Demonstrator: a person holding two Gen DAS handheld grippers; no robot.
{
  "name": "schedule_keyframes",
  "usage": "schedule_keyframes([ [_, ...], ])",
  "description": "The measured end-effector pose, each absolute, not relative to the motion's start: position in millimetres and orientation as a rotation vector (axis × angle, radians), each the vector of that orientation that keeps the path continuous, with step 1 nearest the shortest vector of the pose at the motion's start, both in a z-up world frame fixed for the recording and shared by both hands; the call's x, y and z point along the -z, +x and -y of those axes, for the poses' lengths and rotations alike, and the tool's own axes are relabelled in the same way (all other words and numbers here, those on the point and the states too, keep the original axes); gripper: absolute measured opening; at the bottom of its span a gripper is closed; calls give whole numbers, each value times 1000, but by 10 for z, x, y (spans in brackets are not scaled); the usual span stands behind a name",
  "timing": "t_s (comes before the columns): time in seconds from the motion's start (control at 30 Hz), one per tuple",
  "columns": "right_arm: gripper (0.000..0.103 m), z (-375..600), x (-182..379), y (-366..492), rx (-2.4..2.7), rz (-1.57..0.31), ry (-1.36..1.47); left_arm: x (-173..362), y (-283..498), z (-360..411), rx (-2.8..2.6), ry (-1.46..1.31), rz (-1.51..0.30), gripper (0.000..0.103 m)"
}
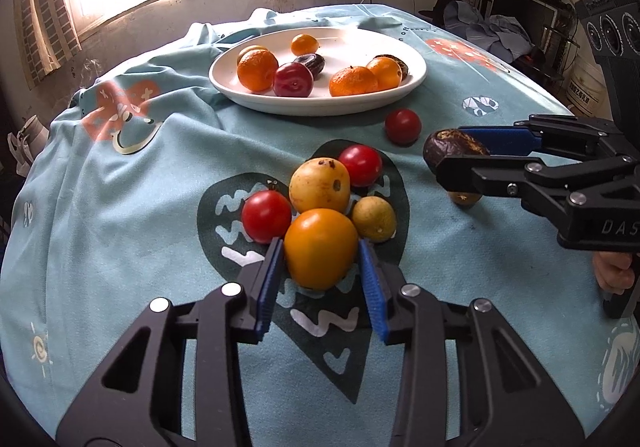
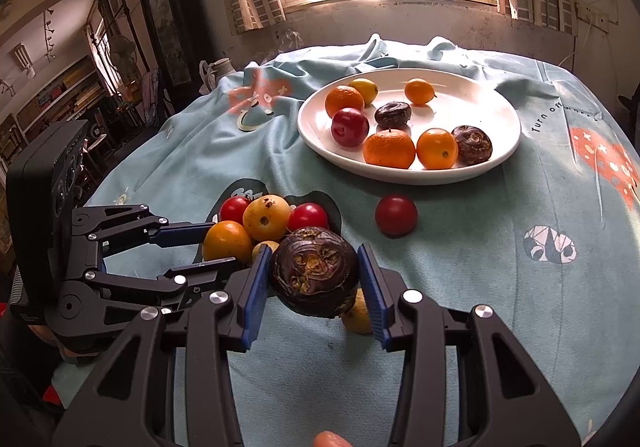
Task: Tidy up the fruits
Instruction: 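Carry both brown fruits toward the white plate with both grippers, then lower the brown fruits onto the white plate and open both grippers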
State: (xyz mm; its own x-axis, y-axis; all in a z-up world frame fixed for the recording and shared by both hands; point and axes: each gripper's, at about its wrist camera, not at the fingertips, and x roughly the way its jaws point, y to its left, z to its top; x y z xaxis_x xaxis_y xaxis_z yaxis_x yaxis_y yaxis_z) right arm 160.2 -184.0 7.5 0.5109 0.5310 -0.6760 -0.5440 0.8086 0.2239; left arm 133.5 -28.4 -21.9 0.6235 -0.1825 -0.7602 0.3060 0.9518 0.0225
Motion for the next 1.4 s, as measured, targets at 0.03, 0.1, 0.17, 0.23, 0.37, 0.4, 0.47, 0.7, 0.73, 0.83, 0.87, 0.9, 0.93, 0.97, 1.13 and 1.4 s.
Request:
schedule_keyframes([
  [0.03,44,1841,-71,1600,-648,-808,-17,218,1335,283,282,153,-854,39],
  [0.1,44,1839,-65,1598,-651,-810,-16,217,1335,282,282,153,-854,39],
  [0.17,44,1832,-60,1597,-658,-810,-16,216,1335,281,284,151,-854,39],
  [0.23,44,1820,-54,1591,-672,-815,-12,203,1327,271,287,142,-853,39],
  [0.37,44,1805,-72,1549,-707,-812,3,124,1253,215,306,95,-838,39],
  [0.4,44,1810,-90,1538,-716,-805,13,93,1238,188,318,70,-833,39],
  [0.47,44,1840,-142,1543,-739,-792,55,30,1235,156,336,32,-826,39],
  [0.7,44,2053,-348,1789,-675,-714,153,-328,1571,197,330,26,-768,38],
  [0.73,44,2091,-369,1858,-650,-701,164,-382,1659,212,326,28,-758,38],
  [0.83,44,2196,-403,2091,-557,-655,184,-496,1954,261,316,12,-740,38],
  [0.87,44,2233,-401,2183,-524,-642,197,-516,2058,289,313,13,-732,38],
  [0.9,44,2270,-389,2288,-503,-637,211,-533,2163,323,309,24,-721,38],
  [0.93,44,2288,-370,2394,-487,-637,218,-536,2275,363,299,37,-710,38],
  [0.97,44,2299,-347,2495,-467,-637,215,-528,2399,402,291,46,-709,38],
  [1.13,44,2294,-194,2860,-422,-657,193,-371,2908,553,275,63,-757,38],
  [1.4,69,2229,-254,2870,-432,-641,156,-307,2981,506,224,46,-754,79],
])
